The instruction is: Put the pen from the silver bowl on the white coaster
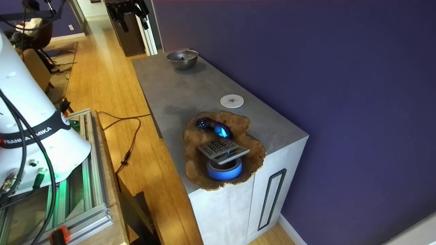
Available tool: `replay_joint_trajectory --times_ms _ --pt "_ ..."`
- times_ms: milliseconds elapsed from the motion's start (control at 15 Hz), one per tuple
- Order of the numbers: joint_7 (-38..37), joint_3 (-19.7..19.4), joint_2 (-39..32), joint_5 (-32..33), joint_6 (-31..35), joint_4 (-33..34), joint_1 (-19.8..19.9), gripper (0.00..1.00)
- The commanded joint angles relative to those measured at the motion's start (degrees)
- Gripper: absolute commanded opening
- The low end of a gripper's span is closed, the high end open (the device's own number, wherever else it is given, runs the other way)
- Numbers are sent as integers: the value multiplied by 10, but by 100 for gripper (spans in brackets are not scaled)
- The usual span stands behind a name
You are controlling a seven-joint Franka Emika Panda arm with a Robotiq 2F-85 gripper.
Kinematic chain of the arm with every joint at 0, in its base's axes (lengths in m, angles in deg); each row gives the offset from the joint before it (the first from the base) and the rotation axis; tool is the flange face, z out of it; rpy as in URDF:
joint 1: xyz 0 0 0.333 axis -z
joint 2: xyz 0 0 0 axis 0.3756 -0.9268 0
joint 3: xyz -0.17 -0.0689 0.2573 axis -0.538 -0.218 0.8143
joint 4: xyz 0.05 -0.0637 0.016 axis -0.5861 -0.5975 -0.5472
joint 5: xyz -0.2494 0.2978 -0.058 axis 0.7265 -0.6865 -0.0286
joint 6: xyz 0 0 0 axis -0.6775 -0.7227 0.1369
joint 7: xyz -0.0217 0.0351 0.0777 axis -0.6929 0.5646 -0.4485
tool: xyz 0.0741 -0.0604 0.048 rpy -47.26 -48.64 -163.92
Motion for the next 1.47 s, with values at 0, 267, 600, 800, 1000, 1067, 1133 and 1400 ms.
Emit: replay_joint_trajectory --times_ms 0,267,600,800,1000,1067,1133,1400 --pt "8 40 -147 83 46 88 -2 100" --pt "9 45 -287 238 26 217 -23 100" --pt "10 31 -286 218 45 205 -31 100" --pt "9 28 -283 215 54 199 -29 100" --pt "23 19 -346 233 68 251 -41 100" --pt "33 15 -379 234 67 284 -47 100" --pt "44 13 -403 228 62 311 -53 100" --pt "91 -17 -506 243 36 444 -94 100"
